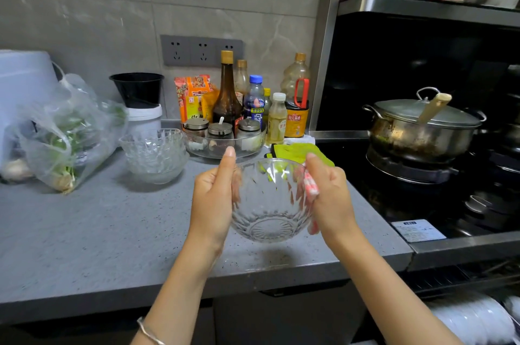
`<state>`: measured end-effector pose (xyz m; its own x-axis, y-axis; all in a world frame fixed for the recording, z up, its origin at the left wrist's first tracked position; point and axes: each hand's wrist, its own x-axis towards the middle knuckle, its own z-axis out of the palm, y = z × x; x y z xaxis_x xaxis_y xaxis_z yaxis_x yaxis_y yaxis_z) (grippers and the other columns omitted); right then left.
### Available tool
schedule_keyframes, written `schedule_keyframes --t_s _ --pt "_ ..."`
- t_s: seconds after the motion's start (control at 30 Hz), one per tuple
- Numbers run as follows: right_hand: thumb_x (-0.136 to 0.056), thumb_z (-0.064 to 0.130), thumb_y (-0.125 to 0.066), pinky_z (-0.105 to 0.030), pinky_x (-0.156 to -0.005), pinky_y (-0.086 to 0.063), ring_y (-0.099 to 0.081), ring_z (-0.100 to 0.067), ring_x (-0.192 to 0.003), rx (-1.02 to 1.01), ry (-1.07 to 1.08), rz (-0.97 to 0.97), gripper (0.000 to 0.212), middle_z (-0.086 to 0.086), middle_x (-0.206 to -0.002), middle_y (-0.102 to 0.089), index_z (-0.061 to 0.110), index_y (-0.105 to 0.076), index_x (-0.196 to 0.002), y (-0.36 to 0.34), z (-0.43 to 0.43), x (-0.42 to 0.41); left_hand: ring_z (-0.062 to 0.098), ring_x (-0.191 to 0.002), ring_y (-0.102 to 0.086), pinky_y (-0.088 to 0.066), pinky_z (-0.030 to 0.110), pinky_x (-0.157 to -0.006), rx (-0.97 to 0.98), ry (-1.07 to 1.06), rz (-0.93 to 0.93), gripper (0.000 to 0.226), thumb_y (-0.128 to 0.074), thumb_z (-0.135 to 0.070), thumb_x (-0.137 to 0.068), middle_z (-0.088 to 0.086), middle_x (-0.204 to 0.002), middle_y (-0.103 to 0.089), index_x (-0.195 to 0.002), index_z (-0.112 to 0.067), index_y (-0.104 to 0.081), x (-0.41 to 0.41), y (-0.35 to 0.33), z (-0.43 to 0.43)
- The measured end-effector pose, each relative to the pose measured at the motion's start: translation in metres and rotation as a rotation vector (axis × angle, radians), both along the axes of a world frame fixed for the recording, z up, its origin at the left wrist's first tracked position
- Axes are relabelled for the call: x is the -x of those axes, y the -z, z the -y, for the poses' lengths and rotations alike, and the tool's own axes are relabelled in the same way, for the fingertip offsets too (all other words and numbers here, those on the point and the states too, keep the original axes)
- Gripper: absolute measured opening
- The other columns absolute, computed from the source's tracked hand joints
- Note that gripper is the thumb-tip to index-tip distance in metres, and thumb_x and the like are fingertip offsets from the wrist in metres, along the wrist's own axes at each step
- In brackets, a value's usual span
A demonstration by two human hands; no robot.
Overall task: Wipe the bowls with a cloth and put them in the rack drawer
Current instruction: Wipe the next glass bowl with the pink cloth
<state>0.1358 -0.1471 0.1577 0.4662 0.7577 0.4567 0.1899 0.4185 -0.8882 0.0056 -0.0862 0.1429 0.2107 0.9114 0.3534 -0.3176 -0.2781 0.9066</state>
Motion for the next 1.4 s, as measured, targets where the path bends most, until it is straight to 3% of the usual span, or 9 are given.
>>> schedule_keyframes --t_s 0.1,0.27,0.4,0.53,0.67,0.77,0.93,1.13,1.4 --pt "-0.102 0.013 -0.039 -0.013 -0.034 -0.023 -0.027 -0.007 -0.029 -0.009 0.003 0.083 0.059 -0.005 -0.04 -0.031 -0.002 -0.043 -0.045 -0.009 0.002 -0.002 0.003 -0.042 -0.041 -0.037 0.008 -0.052 -0.169 -0.062 -0.124 0.061 -0.039 -0.034 -0.1 -0.006 -0.04 -0.044 -0.043 -0.015 -0.048 0.001 -0.013 0.004" --pt "-0.089 0.025 -0.041 -0.027 -0.046 -0.03 -0.034 -0.006 -0.038 -0.051 0.021 0.288 0.053 0.005 -0.037 -0.035 0.011 -0.037 -0.038 -0.015 -0.005 0.001 0.019 -0.041 -0.039 -0.039 0.035 -0.05 -0.475 -0.083 -0.356 0.064 -0.042 -0.057 -0.092 0.003 -0.04 -0.04 -0.046 -0.013 -0.048 -0.007 -0.028 0.005" --pt "-0.097 0.027 -0.037 -0.019 -0.06 -0.044 -0.05 -0.004 -0.049 -0.162 0.06 0.268 0.054 0.007 -0.043 -0.049 0.017 -0.051 -0.046 -0.006 -0.008 0.002 0.011 -0.039 -0.023 -0.023 0.031 -0.045 -0.425 -0.169 -0.267 0.065 -0.051 -0.042 -0.096 -0.008 -0.038 -0.025 -0.039 -0.019 -0.03 -0.012 -0.026 0.008" --pt "-0.102 0.035 -0.028 -0.044 -0.1 -0.044 -0.057 -0.014 -0.116 -0.179 0.21 0.509 0.042 0.016 -0.124 -0.058 0.02 -0.058 -0.126 0.019 -0.005 0.017 0.009 -0.039 -0.019 -0.019 0.023 -0.043 -0.083 -0.259 -0.074 0.064 -0.048 -0.039 -0.097 -0.009 -0.039 -0.022 -0.038 -0.023 -0.028 -0.018 -0.015 0.012" --pt "-0.103 0.034 -0.024 -0.049 -0.112 -0.028 -0.029 -0.016 -0.142 -0.232 0.4 0.869 0.045 0.004 -0.148 -0.041 0.022 -0.044 -0.141 0.03 -0.003 0.028 0.014 -0.041 -0.041 -0.032 0.026 -0.043 0.036 -0.231 -0.032 0.062 -0.046 -0.047 -0.095 0.002 -0.042 -0.045 -0.047 -0.009 -0.056 -0.028 -0.005 0.019" --pt "-0.102 0.035 -0.027 -0.043 -0.108 -0.036 -0.042 -0.015 -0.134 -0.271 0.397 0.858 0.044 0.002 -0.137 -0.054 0.021 -0.056 -0.132 0.023 -0.005 0.019 0.013 -0.04 -0.038 -0.031 0.027 -0.043 0.014 -0.243 -0.066 0.062 -0.045 -0.048 -0.094 -0.003 -0.039 -0.041 -0.041 -0.017 -0.047 -0.03 -0.005 0.026" --pt "-0.097 0.047 -0.028 -0.036 -0.105 -0.043 -0.055 -0.001 -0.114 -0.105 0.067 0.255 0.038 0.018 -0.118 -0.06 0.039 -0.055 -0.121 0.012 -0.007 0.003 0.008 -0.041 -0.016 -0.016 0.02 -0.04 0.121 -0.265 0.045 0.059 -0.048 -0.044 -0.095 -0.007 -0.043 -0.019 -0.045 -0.024 -0.024 -0.025 -0.01 0.033" --pt "-0.101 0.035 -0.025 -0.033 -0.1 -0.041 -0.05 -0.011 -0.122 -0.166 0.394 0.821 0.045 0.011 -0.128 -0.056 0.021 -0.056 -0.129 0.011 -0.001 0.021 0.01 -0.041 -0.023 -0.023 0.026 -0.043 -0.041 -0.267 0.001 0.061 -0.047 -0.041 -0.095 -0.004 -0.04 -0.025 -0.04 -0.022 -0.029 -0.025 -0.011 0.031" --pt "-0.103 0.028 -0.036 -0.014 -0.032 -0.024 -0.036 -0.004 -0.031 0.092 -0.025 0.038 0.053 0.003 -0.042 -0.049 0.008 -0.05 -0.055 -0.009 0.008 0.001 0.026 -0.055 -0.024 -0.026 0.034 -0.058 0.061 -0.099 0.082 0.058 -0.058 -0.052 -0.083 0.009 -0.056 -0.026 -0.047 -0.015 -0.033 -0.01 -0.006 0.022"
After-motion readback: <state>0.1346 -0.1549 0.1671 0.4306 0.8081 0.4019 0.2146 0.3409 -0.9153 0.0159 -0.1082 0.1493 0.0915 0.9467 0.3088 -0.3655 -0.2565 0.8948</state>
